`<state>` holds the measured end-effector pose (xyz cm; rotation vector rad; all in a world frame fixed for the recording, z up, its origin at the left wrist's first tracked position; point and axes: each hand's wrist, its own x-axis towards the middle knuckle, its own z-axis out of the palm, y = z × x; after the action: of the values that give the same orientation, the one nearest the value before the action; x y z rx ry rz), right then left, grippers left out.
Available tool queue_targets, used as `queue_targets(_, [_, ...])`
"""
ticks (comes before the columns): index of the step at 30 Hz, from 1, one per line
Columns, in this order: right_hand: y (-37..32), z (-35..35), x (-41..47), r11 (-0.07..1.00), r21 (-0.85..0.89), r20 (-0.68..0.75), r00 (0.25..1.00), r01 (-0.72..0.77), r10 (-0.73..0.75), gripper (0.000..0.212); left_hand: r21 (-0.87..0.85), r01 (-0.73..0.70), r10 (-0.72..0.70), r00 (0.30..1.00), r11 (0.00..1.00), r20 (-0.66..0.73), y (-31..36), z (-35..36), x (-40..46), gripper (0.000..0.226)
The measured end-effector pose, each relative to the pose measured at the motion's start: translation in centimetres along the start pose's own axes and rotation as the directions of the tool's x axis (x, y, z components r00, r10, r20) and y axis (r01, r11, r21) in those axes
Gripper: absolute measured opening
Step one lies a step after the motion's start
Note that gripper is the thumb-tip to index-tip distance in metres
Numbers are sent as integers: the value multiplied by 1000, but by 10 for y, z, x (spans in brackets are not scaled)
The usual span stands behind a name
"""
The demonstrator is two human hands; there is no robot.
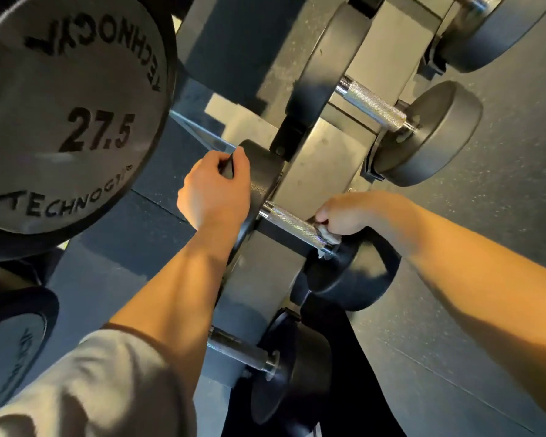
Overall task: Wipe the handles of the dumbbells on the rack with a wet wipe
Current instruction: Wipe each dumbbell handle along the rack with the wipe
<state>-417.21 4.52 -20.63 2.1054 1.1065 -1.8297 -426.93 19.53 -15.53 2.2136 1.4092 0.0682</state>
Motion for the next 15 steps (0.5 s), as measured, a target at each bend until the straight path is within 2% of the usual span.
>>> queue_targets(2, [1,2,-2,1000,0,-85,996,-24,24,28,2,4,-4,1000,1000,-6,-1,1,0,29])
queue_targets(4, [-9,5,0,999,35,-260,965,-23,32,24,24,-5,5,1000,1000,-2,-1,1,0,30])
queue_targets(5, [-17,8,3,993,119,-366,929,-6,49,23,19,-11,10,1000,1000,24,-2,-1,1,31])
queue_targets(7, [-41,12,12,927,368,-556,816,66,162,18,-102,-30,40,994,994,101,-6,-5,2,28])
queue_targets(9, [-69,20,20,863,484,-676,689,146,262,19,-217,-108,132,986,970,99,-19,-20,-8,30])
queue_targets(11, [-88,36,22,877,448,-760,589,171,274,20,-147,-196,203,978,970,37,-45,-39,-33,37])
queue_targets(13, [-90,53,19,940,297,-837,520,166,172,16,48,-219,219,976,974,11,-80,-57,-61,45])
queue_targets(15, [-77,60,11,991,106,-846,531,85,45,18,274,-155,135,987,949,92,-112,-71,-81,59])
